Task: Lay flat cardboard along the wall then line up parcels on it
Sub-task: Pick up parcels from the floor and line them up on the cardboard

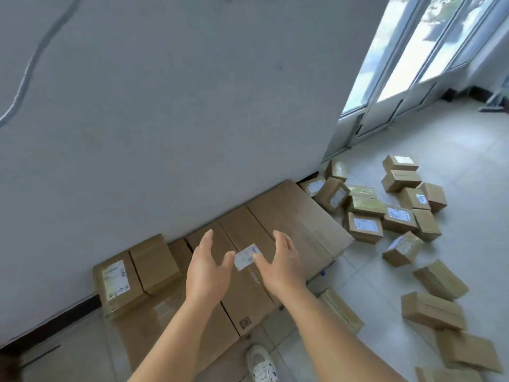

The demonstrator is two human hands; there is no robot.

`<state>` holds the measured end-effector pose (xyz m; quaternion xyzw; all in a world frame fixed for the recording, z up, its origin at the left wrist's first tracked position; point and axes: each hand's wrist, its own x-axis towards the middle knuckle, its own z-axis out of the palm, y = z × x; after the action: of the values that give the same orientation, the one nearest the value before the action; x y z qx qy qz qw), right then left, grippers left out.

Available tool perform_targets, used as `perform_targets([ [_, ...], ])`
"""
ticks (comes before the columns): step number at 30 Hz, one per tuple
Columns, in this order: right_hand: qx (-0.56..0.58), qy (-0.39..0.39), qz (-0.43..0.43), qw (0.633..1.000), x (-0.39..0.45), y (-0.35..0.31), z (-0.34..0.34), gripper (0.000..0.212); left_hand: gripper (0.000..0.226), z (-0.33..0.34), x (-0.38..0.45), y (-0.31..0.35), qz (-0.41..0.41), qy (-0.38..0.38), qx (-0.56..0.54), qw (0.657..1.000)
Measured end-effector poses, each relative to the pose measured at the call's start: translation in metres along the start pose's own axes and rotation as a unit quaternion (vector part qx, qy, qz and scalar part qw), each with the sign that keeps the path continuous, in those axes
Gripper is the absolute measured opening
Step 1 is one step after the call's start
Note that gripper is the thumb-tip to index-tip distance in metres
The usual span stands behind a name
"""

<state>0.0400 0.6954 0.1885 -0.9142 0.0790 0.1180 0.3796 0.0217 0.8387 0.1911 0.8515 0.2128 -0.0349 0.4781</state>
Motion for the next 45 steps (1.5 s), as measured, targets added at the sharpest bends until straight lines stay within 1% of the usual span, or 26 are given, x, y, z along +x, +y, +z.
perform_targets([
  [7,0.044,0.091,0.098,0.99,-0.053,0.067,-0.078,0.073,0.066,0.068,-0.055,0.063,0.092,-0.102,0.038,0.99],
  [11,0.073,0.152,0.145,0.975,-0.072,0.114,-0.126,0.074,0.068,0.125,-0.086,0.1,0.138,-0.164,0.063,0.975],
  [16,0.096,0.204,0.196,0.954,-0.089,0.184,-0.19,0.075,0.07,0.212,-0.123,0.142,0.192,-0.236,0.097,0.948],
  [22,0.111,0.238,0.243,0.934,-0.102,0.282,-0.271,0.074,0.071,0.331,-0.17,0.192,0.217,-0.3,0.123,0.921],
  [27,0.126,0.245,0.284,0.919,-0.109,0.358,-0.322,0.074,0.072,0.419,-0.202,0.22,0.207,-0.328,0.134,0.912],
  [31,0.149,0.249,0.314,0.904,-0.111,0.408,-0.345,0.075,0.072,0.471,-0.213,0.231,0.202,-0.344,0.157,0.903],
  [36,0.191,0.257,0.362,0.875,-0.099,0.466,-0.355,0.079,0.074,0.533,-0.209,0.233,0.197,-0.371,0.19,0.887],
  [40,0.215,0.274,0.406,0.845,-0.084,0.515,-0.355,0.08,0.077,0.594,-0.204,0.223,0.197,-0.41,0.22,0.863],
  [45,0.235,0.295,0.478,0.793,-0.074,0.583,-0.345,0.081,0.08,0.673,-0.207,0.2,0.204,-0.467,0.26,0.821],
])
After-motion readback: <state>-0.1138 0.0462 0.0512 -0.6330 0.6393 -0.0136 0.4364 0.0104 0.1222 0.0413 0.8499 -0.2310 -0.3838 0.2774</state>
